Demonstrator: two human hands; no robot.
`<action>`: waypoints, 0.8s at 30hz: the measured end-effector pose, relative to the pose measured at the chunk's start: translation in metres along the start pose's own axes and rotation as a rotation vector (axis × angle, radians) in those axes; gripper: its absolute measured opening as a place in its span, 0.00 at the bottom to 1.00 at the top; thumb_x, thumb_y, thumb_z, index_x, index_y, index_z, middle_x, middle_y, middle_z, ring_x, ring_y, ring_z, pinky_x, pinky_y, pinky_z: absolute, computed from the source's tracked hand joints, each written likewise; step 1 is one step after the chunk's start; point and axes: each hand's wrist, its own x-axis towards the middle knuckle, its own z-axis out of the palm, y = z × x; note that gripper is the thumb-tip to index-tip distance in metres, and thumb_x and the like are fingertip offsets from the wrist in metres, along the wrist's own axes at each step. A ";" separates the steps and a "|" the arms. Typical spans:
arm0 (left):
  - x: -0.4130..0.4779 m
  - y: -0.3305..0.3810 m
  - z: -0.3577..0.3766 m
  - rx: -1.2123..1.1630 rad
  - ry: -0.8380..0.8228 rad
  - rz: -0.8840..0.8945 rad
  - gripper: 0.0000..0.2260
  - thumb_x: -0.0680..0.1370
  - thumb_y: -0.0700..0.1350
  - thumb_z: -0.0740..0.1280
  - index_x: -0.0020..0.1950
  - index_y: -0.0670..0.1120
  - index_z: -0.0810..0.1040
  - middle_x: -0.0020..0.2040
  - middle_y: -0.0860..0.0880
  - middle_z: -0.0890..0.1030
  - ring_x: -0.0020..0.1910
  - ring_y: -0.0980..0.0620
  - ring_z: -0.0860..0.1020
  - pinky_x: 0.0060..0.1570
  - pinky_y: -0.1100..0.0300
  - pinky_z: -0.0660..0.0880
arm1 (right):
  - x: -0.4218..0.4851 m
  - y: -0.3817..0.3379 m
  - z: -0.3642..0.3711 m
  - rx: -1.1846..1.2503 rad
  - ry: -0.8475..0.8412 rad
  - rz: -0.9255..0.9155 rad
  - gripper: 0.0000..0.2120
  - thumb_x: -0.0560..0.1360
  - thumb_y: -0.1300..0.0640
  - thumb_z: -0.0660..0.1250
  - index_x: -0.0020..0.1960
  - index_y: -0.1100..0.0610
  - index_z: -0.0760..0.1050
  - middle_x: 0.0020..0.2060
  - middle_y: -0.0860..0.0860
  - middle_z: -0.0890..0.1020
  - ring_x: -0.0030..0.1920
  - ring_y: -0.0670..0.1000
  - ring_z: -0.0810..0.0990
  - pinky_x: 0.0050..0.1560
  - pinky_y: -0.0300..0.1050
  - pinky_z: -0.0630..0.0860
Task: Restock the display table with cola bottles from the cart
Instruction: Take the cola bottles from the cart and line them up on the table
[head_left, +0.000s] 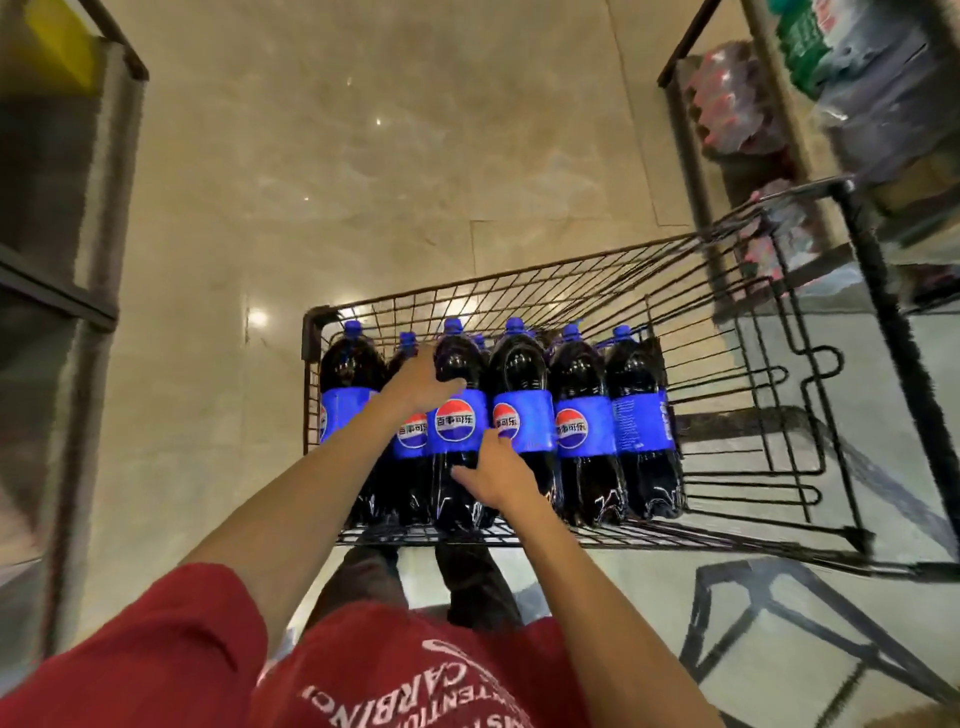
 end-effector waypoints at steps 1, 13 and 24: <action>0.005 -0.001 0.003 -0.031 0.010 -0.022 0.34 0.78 0.53 0.71 0.78 0.43 0.60 0.71 0.39 0.73 0.68 0.40 0.75 0.62 0.52 0.73 | 0.002 0.003 0.000 0.005 -0.011 -0.013 0.34 0.78 0.46 0.69 0.75 0.62 0.60 0.71 0.62 0.69 0.69 0.63 0.72 0.64 0.55 0.72; 0.038 -0.011 0.040 -0.260 0.096 -0.160 0.52 0.70 0.59 0.79 0.82 0.50 0.49 0.78 0.36 0.58 0.73 0.35 0.68 0.71 0.46 0.69 | 0.018 0.005 0.012 0.090 0.048 0.001 0.36 0.76 0.45 0.71 0.73 0.64 0.61 0.66 0.61 0.74 0.66 0.63 0.73 0.61 0.56 0.76; 0.050 -0.009 0.043 -0.269 0.147 -0.219 0.55 0.65 0.56 0.83 0.81 0.51 0.50 0.77 0.37 0.55 0.71 0.33 0.69 0.67 0.44 0.72 | 0.021 0.004 0.025 0.257 0.033 0.005 0.49 0.75 0.46 0.73 0.81 0.63 0.46 0.75 0.62 0.62 0.73 0.62 0.67 0.69 0.55 0.69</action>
